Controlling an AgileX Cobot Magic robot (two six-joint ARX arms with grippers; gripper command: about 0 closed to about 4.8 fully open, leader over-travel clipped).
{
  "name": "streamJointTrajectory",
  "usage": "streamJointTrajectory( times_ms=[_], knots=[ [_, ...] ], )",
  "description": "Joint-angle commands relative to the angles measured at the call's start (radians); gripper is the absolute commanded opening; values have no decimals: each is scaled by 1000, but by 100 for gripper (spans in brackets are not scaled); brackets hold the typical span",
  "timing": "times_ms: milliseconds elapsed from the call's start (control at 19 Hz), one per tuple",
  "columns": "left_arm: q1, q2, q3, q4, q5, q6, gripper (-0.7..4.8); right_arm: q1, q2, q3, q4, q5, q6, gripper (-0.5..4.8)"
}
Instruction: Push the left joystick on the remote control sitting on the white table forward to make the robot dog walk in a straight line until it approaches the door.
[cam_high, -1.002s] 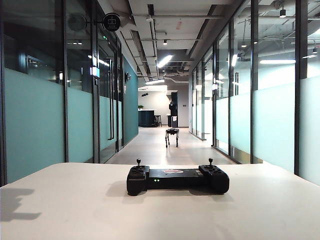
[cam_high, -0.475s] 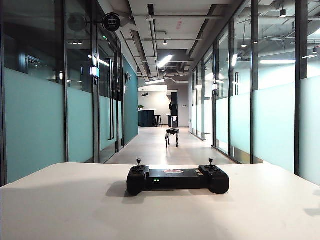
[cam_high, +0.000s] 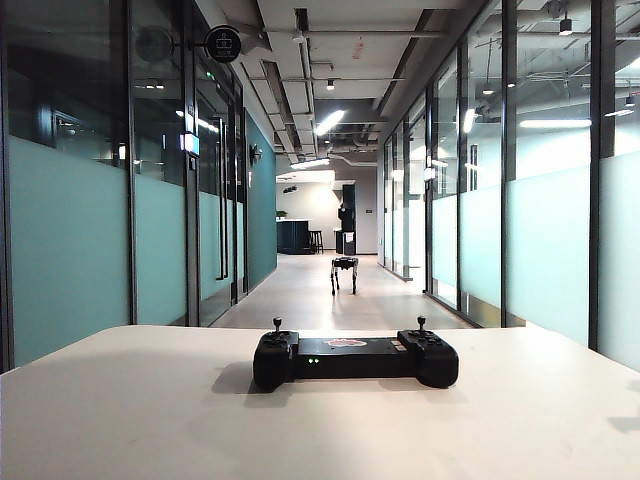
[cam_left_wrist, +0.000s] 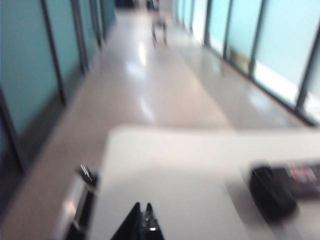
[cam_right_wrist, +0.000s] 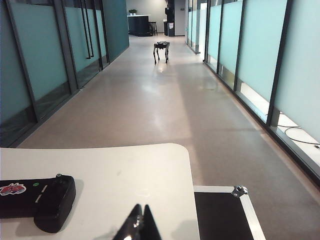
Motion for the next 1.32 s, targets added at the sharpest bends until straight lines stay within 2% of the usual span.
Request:
streamJointTrajectory(
  times_ms=[53,158,527,844,1318],
  knots=[
    [68,-81,-6,-5,63,13,-5,-1,-3,-9,10,-2,3,3],
    [107,-127,-29,2,82,11,-5,-1,-3,-9,10,-2,3,3],
    [108,-125,-50,-66,41,0,-5,-1,-3,-9,9,-2,3,3],
    [69,-125,-50,-66,1,-7,-5,-1,-3,-9,9,-2,3,3],
    [13,-125,-50,-67,17,-6,-5,-1,-3,-9,9,-1,3,3]
  ],
)
